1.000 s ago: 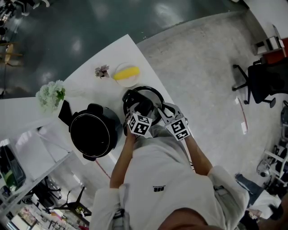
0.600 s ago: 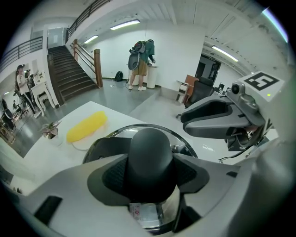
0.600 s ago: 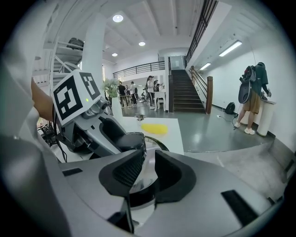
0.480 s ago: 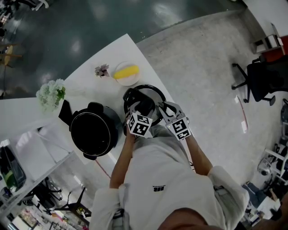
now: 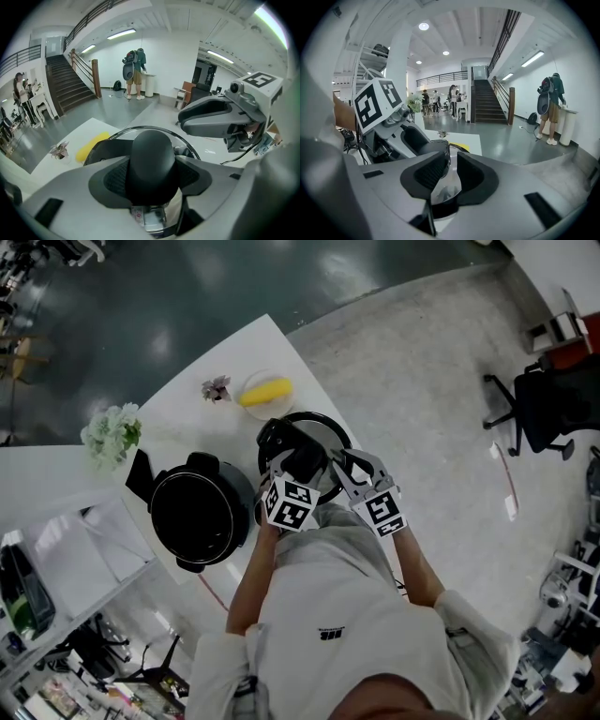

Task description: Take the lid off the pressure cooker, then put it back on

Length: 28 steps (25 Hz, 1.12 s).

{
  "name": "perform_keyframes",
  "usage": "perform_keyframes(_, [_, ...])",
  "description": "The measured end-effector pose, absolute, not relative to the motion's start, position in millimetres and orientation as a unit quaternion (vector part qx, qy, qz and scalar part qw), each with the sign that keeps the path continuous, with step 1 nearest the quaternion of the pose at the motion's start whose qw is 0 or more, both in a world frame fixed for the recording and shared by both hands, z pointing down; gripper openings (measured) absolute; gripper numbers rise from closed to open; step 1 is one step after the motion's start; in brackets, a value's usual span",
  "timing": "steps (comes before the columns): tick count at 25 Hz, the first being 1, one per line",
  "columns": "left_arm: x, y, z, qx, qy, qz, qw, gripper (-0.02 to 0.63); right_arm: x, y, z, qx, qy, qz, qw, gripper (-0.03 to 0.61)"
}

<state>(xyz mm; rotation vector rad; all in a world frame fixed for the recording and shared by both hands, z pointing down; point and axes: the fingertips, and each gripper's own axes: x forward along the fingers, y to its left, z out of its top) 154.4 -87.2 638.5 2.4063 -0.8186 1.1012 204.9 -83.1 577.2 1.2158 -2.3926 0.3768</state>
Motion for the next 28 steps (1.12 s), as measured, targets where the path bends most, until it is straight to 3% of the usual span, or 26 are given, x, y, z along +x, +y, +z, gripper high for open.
perform_keyframes(28, [95, -88, 480, 0.875, -0.306, 0.342, 0.151, 0.285, 141, -91, 433, 0.375, -0.911, -0.008, 0.170, 0.089])
